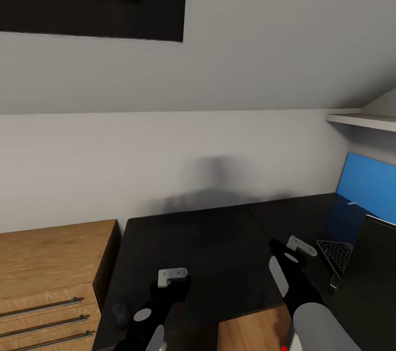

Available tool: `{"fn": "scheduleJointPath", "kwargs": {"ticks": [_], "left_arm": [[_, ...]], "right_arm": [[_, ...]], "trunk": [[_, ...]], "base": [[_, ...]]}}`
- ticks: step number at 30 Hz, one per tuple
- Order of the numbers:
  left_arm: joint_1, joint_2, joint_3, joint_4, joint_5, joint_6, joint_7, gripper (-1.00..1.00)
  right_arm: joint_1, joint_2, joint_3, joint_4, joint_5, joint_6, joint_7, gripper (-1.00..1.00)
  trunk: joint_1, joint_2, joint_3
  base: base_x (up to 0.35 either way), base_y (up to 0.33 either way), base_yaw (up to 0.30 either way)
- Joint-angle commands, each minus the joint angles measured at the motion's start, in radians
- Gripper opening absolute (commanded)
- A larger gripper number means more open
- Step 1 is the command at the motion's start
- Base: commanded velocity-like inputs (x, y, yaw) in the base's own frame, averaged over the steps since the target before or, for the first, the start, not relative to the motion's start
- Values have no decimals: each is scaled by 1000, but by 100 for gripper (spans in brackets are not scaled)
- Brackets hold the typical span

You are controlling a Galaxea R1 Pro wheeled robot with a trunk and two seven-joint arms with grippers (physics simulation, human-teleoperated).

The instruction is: In the bedroom, organize the workspace by keeping the computer under the desk, ensuring the monitor is on the desk, placing the keyboard on the desk next to the monitor, placing the mouse on the desk next to the keyboard, moving the folder from the swivel chair onto the desk next to the mouse, stacking the notebook on top of the folder with the pen on top of the notebook, and positioning the swivel chair next to the desk.

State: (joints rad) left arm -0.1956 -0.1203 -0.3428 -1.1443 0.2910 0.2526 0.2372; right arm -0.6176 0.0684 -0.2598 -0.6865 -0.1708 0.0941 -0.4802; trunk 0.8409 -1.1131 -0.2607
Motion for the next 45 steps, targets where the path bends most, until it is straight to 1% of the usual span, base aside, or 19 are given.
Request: {"fn": "scheduleJointPath", "kwargs": {"ticks": [1,4,9,15,26,29,31,32,34,37,38,39,43,44,45], "left_arm": [[-1,1,-2,-2,10,3,8,100],[-1,1,-2,-2,10,3,8,100],[-1,0,-2,-2,10,2,8,100],[-1,-1,-2,-2,10,2,8,100],[-1,-1,-3,-2,10,2,8,100],[-1,0,-3,-2,10,2,8,100],[-1,-1,-3,-2,10,2,8,100],[-1,-1,-3,-2,10,2,8,100],[-1,-1,-3,-2,10,2,8,100],[-1,-1,-3,-2,10,2,8,100],[-1,-1,-3,-2,10,2,8,100],[-1,-1,-3,-2,10,2,8,100],[-1,-1,-3,-2,10,2,8,100],[-1,-1,-2,-2,10,2,8,100],[-1,-1,-3,-2,10,2,8,100]], "right_arm": [[-1,2,-2,-2,-5,-2,-3,100],[0,3,-2,-1,-5,-28,-3,100],[1,2,-2,0,-3,-51,-2,100],[1,2,-3,1,-3,-54,-1,100],[2,5,1,2,-3,-54,6,100],[2,6,16,2,-2,-55,12,100],[2,6,32,2,-2,-55,15,100],[3,6,83,1,-2,-55,18,100],[4,5,141,1,-2,-56,19,100],[5,6,177,1,-2,-56,20,100],[6,6,202,1,-2,-57,20,100],[6,6,213,0,-2,-57,20,100],[14,6,234,-7,-2,-67,18,100],[20,7,252,-9,-2,-75,17,100],[33,7,318,-12,-2,-87,14,100]], "trunk": [[0,-1,-1],[0,-1,-1],[0,-1,-1],[0,-1,-1],[0,-1,-1],[0,-1,-1],[0,-1,-1],[0,-1,-1],[0,-1,-1],[0,-1,-1],[0,-1,-1],[0,-1,-1],[0,-1,-1],[0,-1,-1],[0,-1,-1]], "base": [[0,0,0],[0,0,0],[-39,0,0],[-229,0,0],[-107,0,0],[-157,0,0],[-87,0,0],[-32,0,0],[-17,0,0],[-8,0,0],[-23,0,0],[-77,15,0],[-146,51,0],[-178,77,0],[-135,28,0]]}}
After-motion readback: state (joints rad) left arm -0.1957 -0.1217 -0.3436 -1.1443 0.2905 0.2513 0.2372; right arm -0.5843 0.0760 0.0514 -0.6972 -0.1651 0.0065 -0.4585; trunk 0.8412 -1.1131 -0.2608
